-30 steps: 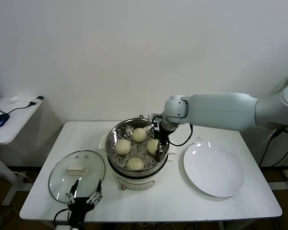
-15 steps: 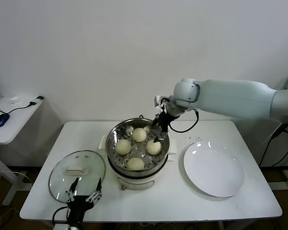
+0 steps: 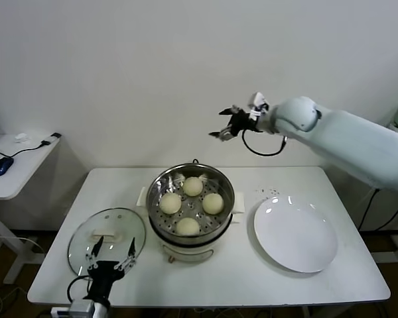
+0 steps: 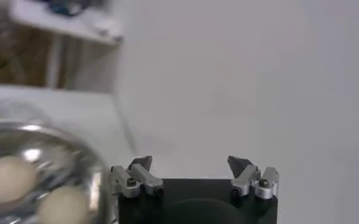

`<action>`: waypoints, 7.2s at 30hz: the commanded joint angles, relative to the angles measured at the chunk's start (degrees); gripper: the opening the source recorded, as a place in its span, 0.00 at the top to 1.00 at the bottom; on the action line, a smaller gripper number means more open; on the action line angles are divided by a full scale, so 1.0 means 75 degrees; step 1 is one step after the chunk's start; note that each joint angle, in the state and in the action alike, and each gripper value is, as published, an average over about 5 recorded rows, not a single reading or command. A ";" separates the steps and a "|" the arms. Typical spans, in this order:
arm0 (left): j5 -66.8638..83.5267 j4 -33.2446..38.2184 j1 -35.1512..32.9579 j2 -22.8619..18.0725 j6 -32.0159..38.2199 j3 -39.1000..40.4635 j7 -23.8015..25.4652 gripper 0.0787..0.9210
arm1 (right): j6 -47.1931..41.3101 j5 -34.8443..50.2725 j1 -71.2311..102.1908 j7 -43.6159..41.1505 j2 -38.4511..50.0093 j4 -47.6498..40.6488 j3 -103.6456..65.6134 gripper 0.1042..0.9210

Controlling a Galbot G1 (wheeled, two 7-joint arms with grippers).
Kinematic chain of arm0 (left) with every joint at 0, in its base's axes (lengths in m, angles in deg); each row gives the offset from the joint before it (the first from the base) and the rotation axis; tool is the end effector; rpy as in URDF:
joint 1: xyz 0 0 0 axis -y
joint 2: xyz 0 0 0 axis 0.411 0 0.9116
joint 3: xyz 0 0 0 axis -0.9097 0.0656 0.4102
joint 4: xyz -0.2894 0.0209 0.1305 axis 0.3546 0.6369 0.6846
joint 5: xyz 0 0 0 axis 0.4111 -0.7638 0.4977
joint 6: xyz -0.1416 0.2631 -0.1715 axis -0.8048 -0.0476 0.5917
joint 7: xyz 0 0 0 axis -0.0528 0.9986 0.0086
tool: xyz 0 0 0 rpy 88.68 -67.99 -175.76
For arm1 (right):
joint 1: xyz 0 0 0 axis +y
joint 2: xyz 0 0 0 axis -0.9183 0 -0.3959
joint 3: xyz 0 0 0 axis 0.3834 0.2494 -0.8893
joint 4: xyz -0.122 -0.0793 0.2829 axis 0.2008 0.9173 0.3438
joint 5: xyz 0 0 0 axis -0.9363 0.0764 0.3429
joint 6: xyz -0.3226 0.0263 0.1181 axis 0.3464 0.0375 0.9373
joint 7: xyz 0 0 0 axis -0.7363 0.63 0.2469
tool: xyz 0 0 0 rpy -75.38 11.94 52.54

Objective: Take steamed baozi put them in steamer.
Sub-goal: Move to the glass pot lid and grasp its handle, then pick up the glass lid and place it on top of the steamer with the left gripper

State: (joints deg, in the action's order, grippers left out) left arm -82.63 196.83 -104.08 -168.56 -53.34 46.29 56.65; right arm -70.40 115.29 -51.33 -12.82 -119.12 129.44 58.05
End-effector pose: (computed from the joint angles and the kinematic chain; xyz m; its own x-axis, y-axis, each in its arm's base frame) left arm 0.1450 0.0408 -0.2985 -0.9831 -0.0274 0.1810 -0.0064 0.9933 0.1153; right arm 0.5038 -0.0483 -0.0577 -0.7337 -0.5851 0.3456 -0.6790 0.6122 -0.4052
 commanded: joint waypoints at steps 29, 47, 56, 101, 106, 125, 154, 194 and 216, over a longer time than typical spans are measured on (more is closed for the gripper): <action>-0.6842 -0.2051 0.0737 0.1151 0.1502 -0.0468 -0.3153 0.12 | 0.4128 -0.3714 1.3398 0.2171 -0.3045 0.1573 -1.0394 0.12; -1.0188 -0.3950 0.1378 0.1450 0.0369 -0.0229 -0.3041 0.12 | 0.3526 -0.4146 1.3716 0.2801 -0.2896 0.2087 -0.9900 0.12; -1.0380 -0.4660 0.2138 0.1316 0.0191 -0.0135 -0.3101 0.12 | 0.3427 -0.4177 1.3758 0.2923 -0.2892 0.2330 -0.9901 0.12; -1.0523 -0.5435 0.2982 0.1296 0.0209 -0.0023 -0.3176 0.86 | 0.3434 -0.4268 1.3968 0.2979 -0.3008 0.2565 -0.9795 0.12; -0.9827 -0.4102 0.2571 0.1467 0.0081 -0.0111 -0.2495 0.92 | 0.3436 -0.4255 1.4012 0.2960 -0.2991 0.2617 -0.9826 0.12; -0.7566 0.0728 0.2358 0.3090 -0.3580 0.0020 0.0835 0.92 | 0.2964 -0.4640 1.4188 0.3215 -0.2978 0.2984 -0.9957 0.12; -1.1510 -0.0750 0.5061 0.0515 -0.5576 0.5079 0.2118 0.92 | 0.3362 -0.5009 1.4305 0.3268 -0.3136 0.3046 -0.9838 0.12; -1.2543 -0.2308 0.4985 -0.0307 -0.5290 0.5051 0.1713 0.92 | 0.3708 -0.4814 1.4221 0.3026 -0.3744 0.2791 -1.0760 0.12; -0.8087 -0.0049 0.3986 0.0263 -0.4845 0.5113 0.0620 0.42 | 0.3629 -0.4743 1.4217 0.2992 -0.3698 0.2844 -1.0621 0.12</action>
State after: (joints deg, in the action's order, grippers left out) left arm -164.95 187.33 -69.59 -168.46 -92.34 86.22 67.04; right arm -43.28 79.08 55.29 9.33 -146.91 150.85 -22.07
